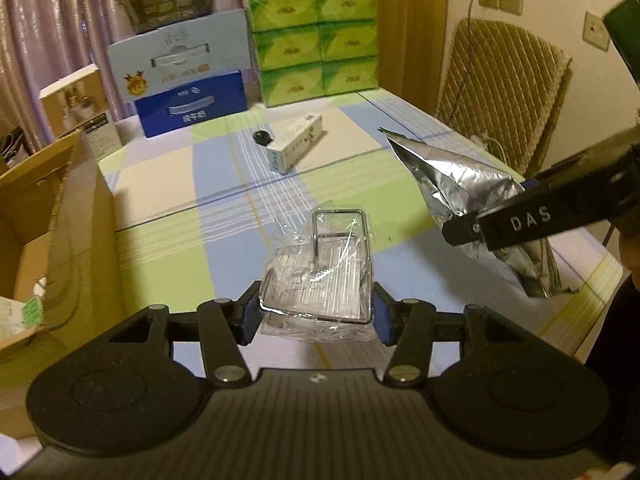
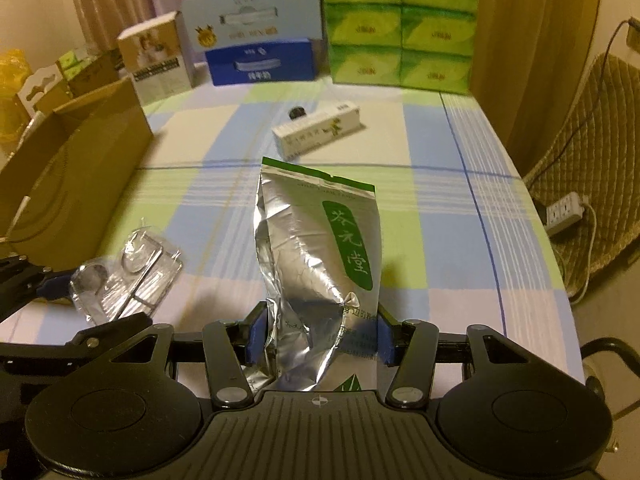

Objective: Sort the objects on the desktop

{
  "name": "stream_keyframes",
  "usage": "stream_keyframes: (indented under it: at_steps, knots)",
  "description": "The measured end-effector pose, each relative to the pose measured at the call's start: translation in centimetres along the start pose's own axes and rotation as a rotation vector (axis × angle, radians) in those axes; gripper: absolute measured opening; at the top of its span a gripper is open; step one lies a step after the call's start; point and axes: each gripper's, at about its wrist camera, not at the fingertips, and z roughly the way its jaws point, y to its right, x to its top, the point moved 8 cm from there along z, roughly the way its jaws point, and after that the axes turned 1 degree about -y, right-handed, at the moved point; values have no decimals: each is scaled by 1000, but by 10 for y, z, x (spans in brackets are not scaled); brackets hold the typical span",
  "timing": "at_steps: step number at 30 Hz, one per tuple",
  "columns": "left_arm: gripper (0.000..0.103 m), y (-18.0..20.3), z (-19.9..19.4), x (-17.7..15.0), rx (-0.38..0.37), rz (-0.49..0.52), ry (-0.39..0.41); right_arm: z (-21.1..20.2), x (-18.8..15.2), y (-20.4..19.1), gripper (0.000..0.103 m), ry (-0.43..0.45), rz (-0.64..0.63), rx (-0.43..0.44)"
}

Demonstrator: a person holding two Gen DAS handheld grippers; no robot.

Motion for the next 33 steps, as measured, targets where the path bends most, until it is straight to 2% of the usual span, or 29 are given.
stream_keyframes:
  at_steps: [18,33]
  knots:
    - [49,-36,-57,16,68,-67,68,-41,19,-66,50,88,-64,89]
    - [49,-95,-102,28,149,-125,136,-54,41,-130,50,132,-156,155]
